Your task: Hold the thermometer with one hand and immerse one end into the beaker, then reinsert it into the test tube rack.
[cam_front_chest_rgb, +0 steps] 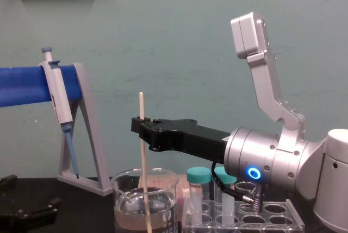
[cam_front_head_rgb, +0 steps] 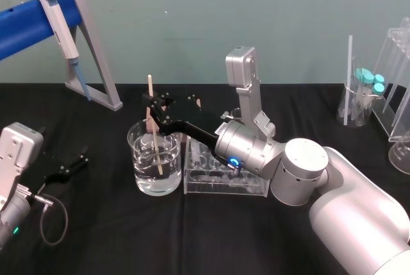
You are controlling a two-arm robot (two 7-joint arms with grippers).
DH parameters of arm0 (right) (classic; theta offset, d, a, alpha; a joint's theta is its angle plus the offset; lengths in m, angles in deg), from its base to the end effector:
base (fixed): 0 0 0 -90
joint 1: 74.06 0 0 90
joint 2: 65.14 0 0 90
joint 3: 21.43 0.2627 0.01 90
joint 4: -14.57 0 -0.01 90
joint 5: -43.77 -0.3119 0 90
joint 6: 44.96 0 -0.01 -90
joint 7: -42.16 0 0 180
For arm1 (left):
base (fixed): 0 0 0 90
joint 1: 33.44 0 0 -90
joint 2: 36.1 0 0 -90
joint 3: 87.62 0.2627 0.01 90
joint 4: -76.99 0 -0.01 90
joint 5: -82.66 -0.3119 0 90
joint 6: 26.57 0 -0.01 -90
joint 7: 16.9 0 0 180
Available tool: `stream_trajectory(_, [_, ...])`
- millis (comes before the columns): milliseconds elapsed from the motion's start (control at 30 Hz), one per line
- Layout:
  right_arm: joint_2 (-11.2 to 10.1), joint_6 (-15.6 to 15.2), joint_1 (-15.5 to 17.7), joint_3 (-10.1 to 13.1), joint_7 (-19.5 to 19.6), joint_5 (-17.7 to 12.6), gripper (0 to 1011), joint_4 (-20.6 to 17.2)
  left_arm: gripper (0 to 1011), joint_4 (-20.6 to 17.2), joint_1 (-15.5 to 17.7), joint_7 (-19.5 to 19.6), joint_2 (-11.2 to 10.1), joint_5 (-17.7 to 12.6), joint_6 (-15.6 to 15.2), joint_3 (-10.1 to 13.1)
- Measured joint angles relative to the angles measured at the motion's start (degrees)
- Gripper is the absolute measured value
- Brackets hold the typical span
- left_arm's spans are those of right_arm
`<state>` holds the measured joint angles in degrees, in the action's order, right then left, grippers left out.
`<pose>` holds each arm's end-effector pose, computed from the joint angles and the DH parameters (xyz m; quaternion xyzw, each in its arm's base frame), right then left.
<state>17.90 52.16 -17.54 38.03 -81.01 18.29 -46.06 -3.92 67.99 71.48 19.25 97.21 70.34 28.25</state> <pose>0.4500 0.0920 -0.2331 0.0541 -0.0120 -0.2985 0.9528 0.3565 0.0663 -0.2808 0.1414 -0.1325 0.5799 0.7913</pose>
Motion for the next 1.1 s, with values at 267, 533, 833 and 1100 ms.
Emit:
stream_trajectory(267, [0.00,0.00,0.00,0.00,0.00,0.00,55,0.00,1004,0.00,0.00,0.00,0.00,0.00,0.00,0.00])
stream_trajectory(533, [0.00,0.00,0.00,0.00,0.00,0.00,55,0.00,1004,0.00,0.00,0.00,0.00,0.00,0.00,0.00])
stream_trajectory(833, [0.00,0.00,0.00,0.00,0.00,0.00,55,0.00,1004,0.00,0.00,0.00,0.00,0.00,0.00,0.00])
stream_trajectory(1100, [0.00,0.00,0.00,0.00,0.00,0.00,55,0.00,1004,0.00,0.00,0.00,0.00,0.00,0.00,0.00])
